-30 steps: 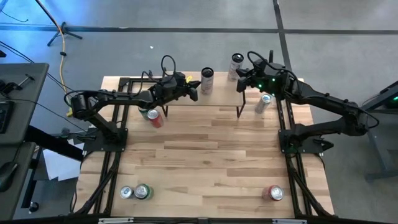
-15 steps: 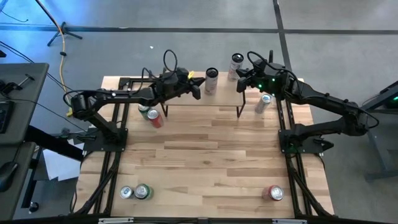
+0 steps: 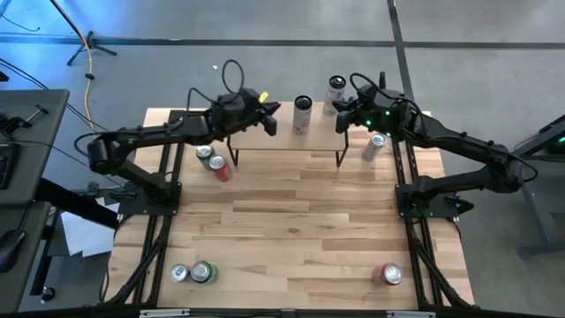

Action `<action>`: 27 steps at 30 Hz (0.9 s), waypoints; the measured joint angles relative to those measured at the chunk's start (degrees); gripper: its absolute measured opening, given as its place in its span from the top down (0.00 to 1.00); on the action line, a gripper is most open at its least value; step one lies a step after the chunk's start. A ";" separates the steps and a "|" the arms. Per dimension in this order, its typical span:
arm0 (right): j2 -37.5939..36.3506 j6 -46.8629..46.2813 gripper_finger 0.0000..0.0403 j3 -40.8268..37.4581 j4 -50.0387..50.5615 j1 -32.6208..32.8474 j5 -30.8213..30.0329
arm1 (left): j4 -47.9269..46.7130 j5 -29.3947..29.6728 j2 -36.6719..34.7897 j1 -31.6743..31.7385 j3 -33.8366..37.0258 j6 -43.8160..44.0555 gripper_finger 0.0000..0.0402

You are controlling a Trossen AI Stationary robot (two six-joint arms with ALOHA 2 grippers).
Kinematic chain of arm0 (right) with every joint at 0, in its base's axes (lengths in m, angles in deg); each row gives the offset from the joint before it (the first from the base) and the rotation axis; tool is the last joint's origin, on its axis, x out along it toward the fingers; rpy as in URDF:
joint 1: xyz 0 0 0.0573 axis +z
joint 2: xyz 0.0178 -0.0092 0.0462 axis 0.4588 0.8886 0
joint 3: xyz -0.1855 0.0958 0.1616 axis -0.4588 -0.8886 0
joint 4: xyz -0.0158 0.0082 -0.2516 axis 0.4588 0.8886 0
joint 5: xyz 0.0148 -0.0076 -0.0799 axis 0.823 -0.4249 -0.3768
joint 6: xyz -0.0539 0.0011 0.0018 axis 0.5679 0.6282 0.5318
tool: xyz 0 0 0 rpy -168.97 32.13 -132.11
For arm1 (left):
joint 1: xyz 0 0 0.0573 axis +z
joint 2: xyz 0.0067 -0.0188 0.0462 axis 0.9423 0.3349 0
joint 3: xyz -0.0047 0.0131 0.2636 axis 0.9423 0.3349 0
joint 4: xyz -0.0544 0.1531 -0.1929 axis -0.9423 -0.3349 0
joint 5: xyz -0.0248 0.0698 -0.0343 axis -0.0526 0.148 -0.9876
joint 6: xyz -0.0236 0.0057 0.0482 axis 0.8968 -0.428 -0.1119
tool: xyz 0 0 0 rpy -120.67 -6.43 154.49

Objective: Place canned beverage on shelf
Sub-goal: Put the white pink soda can on the shelf aligned with the other white pink soda can

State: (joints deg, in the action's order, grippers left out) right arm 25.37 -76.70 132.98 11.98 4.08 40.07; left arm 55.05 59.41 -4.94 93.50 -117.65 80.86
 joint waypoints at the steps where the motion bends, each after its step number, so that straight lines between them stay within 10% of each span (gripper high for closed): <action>1: 0.43 -0.29 1.00 0.00 -0.40 0.00 1.03 | -0.05 0.29 -1.10 -0.24 0.00 -0.41 1.00; 17: 4.43 -2.86 1.00 0.00 -7.18 -1.12 10.39 | 0.80 -1.00 -6.80 -3.20 0.00 -6.30 1.00; 27: 8.25 5.04 1.00 9.68 5.34 -2.29 13.73 | 0.02 -1.00 -7.33 -4.04 0.11 -6.33 1.00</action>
State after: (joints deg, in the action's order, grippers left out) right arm 33.62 -71.66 142.66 17.32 1.79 53.80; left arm 55.07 58.41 -12.27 89.46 -117.54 74.53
